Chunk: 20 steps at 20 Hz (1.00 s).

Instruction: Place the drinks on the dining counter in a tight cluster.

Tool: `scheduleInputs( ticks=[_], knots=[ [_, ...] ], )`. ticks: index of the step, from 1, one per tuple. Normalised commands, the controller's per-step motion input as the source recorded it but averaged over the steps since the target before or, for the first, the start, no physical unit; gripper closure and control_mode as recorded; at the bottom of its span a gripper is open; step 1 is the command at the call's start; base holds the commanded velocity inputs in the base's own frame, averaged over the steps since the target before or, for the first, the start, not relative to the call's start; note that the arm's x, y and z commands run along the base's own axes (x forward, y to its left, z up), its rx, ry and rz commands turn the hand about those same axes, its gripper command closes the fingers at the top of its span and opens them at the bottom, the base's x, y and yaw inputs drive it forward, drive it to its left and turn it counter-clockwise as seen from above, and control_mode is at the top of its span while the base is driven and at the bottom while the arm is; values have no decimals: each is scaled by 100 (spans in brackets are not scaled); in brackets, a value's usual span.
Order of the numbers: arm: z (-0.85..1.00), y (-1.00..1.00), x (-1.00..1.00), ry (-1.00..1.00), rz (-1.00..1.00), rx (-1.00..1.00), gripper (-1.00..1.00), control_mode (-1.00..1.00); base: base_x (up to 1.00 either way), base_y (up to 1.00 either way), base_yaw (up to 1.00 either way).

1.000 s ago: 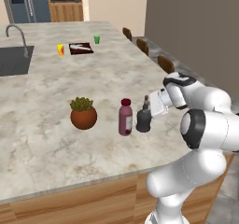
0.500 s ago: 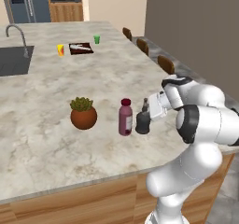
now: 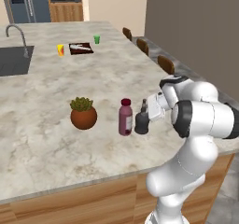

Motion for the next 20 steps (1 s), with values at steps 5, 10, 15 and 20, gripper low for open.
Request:
scheduleInputs(
  ticks=[5,10,15,20],
  knots=[
    [-21,0,13,0,0,0,100,-100,0,0,0],
    [-14,0,17,-1,0,0,100,-100,0,0,0],
    [-2,0,31,-3,0,0,100,-100,0,0,0],
    [-1,0,0,0,0,0,100,-100,0,0,0]
  ],
)
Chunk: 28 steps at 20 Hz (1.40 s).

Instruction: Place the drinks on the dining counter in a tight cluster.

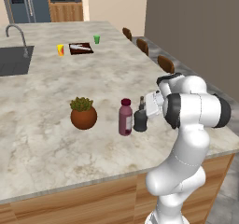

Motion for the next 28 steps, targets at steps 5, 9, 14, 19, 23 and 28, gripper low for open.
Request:
scheduleInputs(
  ticks=[5,9,14,19,23,28],
  knots=[
    [-11,0,0,-1,0,0,100,-100,0,0,0],
    [0,0,0,0,0,0,100,-100,0,0,0],
    [0,0,0,0,0,0,-100,-100,0,0,0],
    [0,0,0,0,0,0,-100,-100,0,0,0],
    [0,0,0,0,0,0,-100,-100,0,0,0],
    [3,-11,-1,0,0,0,-100,-100,0,0,0]
  ],
)
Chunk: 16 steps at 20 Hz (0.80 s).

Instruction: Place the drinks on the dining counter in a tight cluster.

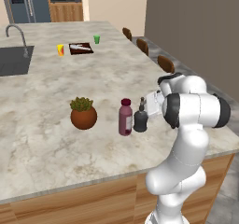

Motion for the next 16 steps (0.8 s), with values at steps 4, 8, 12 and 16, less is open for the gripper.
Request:
scheduleInputs(
  ticks=[4,8,12,16],
  knots=[
    [29,-51,-4,0,-1,0,-100,-100,0,0,0],
    [49,-53,-18,5,-3,0,-100,-100,0,0,0],
    [45,-41,0,22,-12,-6,-100,-100,0,0,0],
    [27,-18,-2,28,-29,-17,-100,-100,0,0,0]
  ],
)
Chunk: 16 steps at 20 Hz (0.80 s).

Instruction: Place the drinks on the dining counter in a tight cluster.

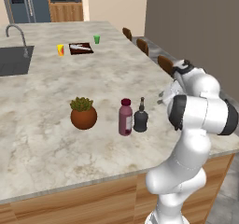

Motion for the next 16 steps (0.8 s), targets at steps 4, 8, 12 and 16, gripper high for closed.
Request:
scheduleInputs(
  ticks=[4,8,12,16],
  knots=[
    [4,0,-26,20,-44,-17,-100,-100,0,0,0],
    [12,0,-72,6,-49,-3,-100,-100,0,0,0],
    [7,1,-96,1,-55,0,-100,-100,0,0,0],
    [21,0,-85,8,-54,0,-100,-100,0,0,0]
  ],
)
